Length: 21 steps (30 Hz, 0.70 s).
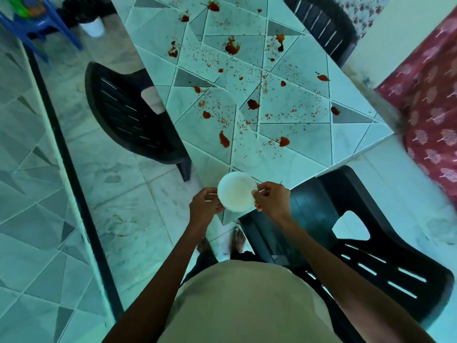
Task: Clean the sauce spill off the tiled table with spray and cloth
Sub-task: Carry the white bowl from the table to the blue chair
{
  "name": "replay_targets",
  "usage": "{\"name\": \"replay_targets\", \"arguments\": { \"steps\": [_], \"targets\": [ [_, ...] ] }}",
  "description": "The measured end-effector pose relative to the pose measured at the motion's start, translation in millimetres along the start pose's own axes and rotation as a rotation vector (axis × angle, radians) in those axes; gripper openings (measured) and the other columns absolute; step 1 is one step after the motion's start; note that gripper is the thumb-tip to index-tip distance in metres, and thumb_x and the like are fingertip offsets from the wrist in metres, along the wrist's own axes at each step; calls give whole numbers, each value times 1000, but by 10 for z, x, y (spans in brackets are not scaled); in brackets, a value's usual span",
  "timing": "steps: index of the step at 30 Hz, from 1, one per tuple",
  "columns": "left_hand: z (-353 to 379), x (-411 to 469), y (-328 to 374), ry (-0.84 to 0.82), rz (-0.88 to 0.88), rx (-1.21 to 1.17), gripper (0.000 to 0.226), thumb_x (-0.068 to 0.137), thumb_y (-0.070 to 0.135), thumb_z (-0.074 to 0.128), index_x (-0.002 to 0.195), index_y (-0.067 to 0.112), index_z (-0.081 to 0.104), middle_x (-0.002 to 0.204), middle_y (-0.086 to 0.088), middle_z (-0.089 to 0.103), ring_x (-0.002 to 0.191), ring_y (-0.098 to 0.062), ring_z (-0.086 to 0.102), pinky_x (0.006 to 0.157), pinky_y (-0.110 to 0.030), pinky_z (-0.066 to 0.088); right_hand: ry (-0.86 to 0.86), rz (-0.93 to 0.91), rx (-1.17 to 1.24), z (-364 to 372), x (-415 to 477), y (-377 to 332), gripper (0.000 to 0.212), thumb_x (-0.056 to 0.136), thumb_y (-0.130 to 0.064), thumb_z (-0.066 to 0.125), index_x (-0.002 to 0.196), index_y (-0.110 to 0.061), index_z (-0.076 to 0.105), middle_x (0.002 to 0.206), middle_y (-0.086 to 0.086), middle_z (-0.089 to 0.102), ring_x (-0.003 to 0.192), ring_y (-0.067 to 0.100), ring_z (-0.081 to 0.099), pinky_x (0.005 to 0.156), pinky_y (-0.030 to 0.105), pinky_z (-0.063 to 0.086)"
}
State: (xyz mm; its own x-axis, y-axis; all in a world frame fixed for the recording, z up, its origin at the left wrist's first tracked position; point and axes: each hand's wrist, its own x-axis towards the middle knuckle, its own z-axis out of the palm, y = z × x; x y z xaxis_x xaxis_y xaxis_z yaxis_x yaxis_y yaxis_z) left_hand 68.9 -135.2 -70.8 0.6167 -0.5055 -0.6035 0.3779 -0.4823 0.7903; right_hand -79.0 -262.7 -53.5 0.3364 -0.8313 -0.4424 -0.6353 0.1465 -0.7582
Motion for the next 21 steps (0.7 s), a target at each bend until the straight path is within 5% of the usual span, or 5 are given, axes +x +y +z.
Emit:
{"name": "replay_targets", "arguments": {
  "steps": [5, 12, 16, 21],
  "targets": [
    [-48, 58, -14, -41, 19, 38, 19, 91, 1, 62, 109, 3, 65, 102, -19, 66, 95, -33, 69, 82, -47, 60, 0, -32, -105, 11, 48, 39, 21, 87, -18, 74, 105, -10, 67, 67, 0, 71, 53, 10, 69, 57, 32, 62],
    [-13, 67, 134, -59, 92, 179, 20, 94, 21, 64, 111, 11, 63, 105, -9, 65, 90, -20, 68, 72, -33, 62, -44, -141, -349, 25, 85, 29, 34, 95, -32, 63, 125, -15, 60, 103, 9, 75, 92, 23, 71, 80, 31, 56],
    [-75, 43, 228, -39, 132, 219, 15, 92, 13, 66, 107, 13, 64, 101, -8, 65, 91, -21, 67, 62, -21, 59, -67, -99, -192, 42, 61, -68, 32, 97, -27, 62, 126, -14, 63, 109, 11, 73, 75, 18, 72, 66, 35, 63],
    [-487, -80, 631, 102, 251, 199, 20, 93, 16, 64, 113, 12, 67, 94, -4, 69, 83, -11, 69, 63, -19, 58, -74, -154, 39, 102, -61, -681, 24, 95, -19, 67, 118, -14, 69, 91, 4, 72, 59, 6, 71, 51, 16, 54]
  ]
}}
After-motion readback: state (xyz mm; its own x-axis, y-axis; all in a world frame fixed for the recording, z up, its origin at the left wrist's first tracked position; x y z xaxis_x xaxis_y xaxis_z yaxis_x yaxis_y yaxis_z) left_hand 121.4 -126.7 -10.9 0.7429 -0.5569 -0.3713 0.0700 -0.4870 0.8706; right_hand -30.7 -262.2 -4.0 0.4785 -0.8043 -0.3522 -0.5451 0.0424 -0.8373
